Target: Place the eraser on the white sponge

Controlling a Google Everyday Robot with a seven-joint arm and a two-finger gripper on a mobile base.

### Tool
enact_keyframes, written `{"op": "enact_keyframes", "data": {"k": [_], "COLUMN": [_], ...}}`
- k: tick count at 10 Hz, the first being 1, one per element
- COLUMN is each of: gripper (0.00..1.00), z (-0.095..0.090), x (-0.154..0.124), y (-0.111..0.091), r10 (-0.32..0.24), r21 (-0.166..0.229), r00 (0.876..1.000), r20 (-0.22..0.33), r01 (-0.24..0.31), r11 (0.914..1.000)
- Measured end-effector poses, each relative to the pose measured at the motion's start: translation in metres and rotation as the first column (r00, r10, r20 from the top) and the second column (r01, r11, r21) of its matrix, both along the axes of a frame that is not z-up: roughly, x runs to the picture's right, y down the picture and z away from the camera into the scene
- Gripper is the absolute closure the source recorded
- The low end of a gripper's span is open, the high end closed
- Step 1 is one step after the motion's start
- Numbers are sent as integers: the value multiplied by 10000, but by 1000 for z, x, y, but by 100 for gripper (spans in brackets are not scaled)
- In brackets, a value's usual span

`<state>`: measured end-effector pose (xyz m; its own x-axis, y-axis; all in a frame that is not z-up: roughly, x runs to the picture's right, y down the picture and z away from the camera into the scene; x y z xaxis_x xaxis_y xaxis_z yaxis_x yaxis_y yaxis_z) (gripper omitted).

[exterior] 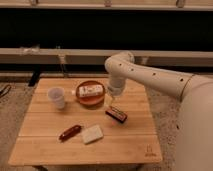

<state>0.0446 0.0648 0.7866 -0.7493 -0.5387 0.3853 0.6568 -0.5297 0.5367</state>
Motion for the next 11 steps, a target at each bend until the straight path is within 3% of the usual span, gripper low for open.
{"op": "enact_keyframes", "data": {"k": [8, 11], "gripper": [27, 27], "z": [0, 12], "x": [0, 2], "y": [0, 14], "r10": [-9, -184], "r21": [1, -202], "r00": [10000, 9998], "r20": [-2, -112], "r01": [9, 182], "r11": [10000, 9996]}}
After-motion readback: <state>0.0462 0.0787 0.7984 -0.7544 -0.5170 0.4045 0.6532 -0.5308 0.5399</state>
